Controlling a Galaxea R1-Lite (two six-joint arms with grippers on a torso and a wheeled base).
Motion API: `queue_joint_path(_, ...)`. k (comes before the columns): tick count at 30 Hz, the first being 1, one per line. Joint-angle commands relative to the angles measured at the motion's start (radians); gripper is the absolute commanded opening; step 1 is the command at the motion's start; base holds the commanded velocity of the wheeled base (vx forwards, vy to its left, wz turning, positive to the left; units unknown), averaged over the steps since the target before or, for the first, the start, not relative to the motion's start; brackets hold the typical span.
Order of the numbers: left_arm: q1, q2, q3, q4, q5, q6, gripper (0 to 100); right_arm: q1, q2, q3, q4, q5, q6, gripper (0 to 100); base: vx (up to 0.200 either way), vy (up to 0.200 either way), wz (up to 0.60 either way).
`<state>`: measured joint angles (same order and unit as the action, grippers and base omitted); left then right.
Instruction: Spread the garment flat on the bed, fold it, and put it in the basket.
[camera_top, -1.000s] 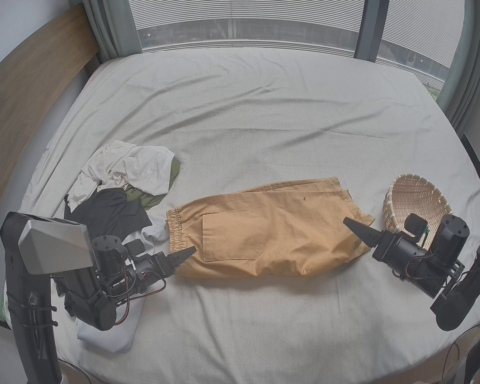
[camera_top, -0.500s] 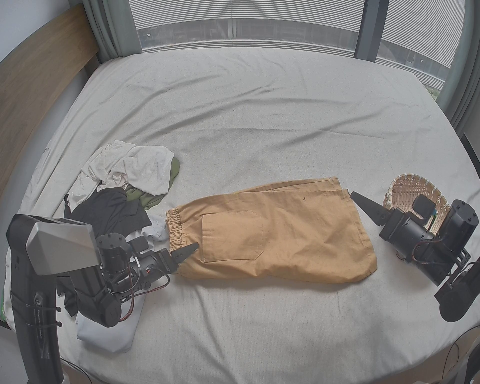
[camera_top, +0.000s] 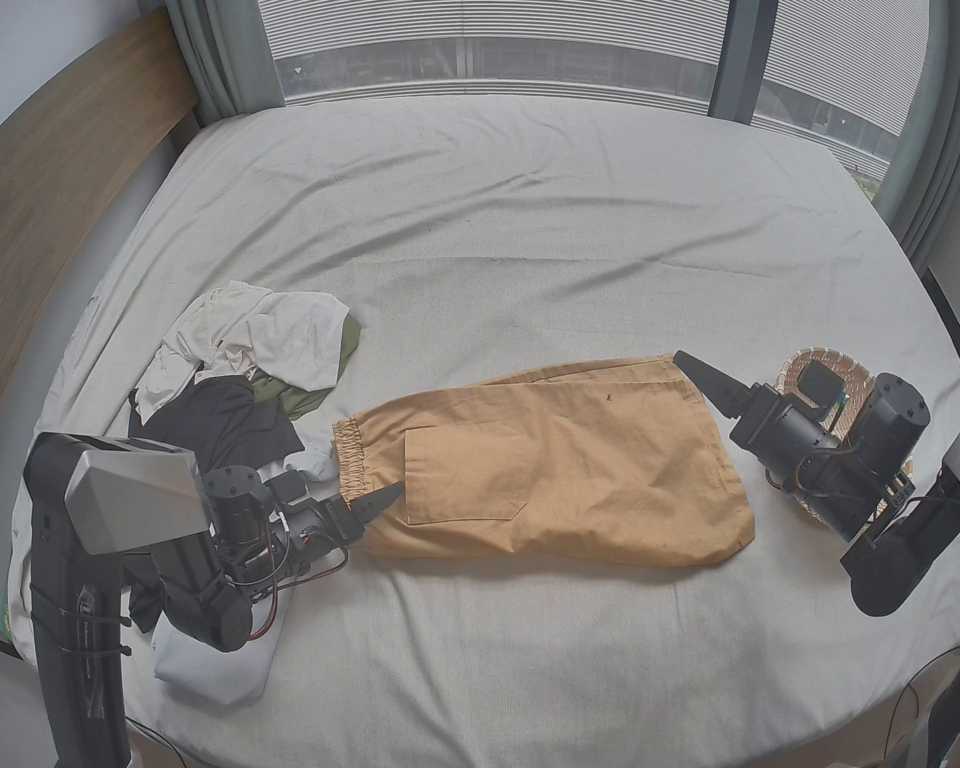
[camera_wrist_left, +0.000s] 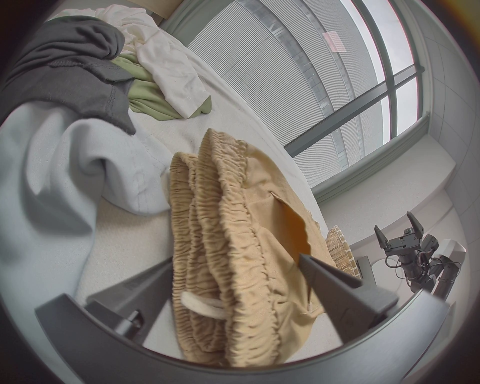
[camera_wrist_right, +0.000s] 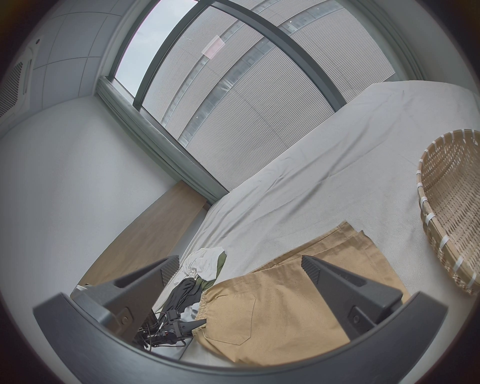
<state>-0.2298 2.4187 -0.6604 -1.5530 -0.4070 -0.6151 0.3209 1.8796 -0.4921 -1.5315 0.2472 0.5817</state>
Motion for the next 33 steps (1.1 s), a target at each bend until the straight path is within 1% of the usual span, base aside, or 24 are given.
queue_joint_path(1,0.006,0.003,-0.010,-0.002,0.001,0.000,0,-0.003,0.006,-0.003,-0.002,0.018,-0.002,100,0.000,0.000,0.00)
queue_joint_path(4,0.010,-0.009,-0.008,-0.004,0.028,-0.009,0,-0.020,0.000,-0.002,-0.002,0.066,0.001,100,0.000,0.000,0.00)
queue_joint_path(6,0.010,-0.033,-0.005,-0.004,0.054,-0.040,0,-0.039,0.001,0.000,-0.002,0.104,0.001,100,0.000,0.000,0.00)
queue_joint_path(11,0.015,-0.101,0.030,-0.004,0.060,-0.095,0,-0.040,0.010,0.001,-0.002,0.112,0.001,100,0.000,0.000,0.00)
queue_joint_path(14,0.041,-0.155,0.079,-0.002,0.043,-0.104,0,-0.045,0.026,0.001,-0.002,0.113,0.003,100,0.000,0.000,0.00)
queue_joint_path(19,0.087,-0.213,0.163,-0.001,-0.042,-0.120,0,-0.052,0.039,0.004,-0.002,0.112,0.004,100,0.000,0.000,0.00)
queue_joint_path(21,0.092,-0.225,0.188,-0.001,-0.062,-0.120,0,-0.052,0.039,0.010,-0.002,0.112,0.004,100,0.000,0.000,0.00)
queue_joint_path(28,0.118,-0.286,0.291,-0.001,-0.070,-0.115,0,-0.051,0.039,0.018,-0.002,0.113,0.007,100,0.000,0.000,0.00)
queue_joint_path(33,0.153,-0.333,0.351,-0.001,-0.102,-0.112,0,-0.046,0.052,0.026,-0.002,0.112,0.007,100,0.000,0.000,0.00)
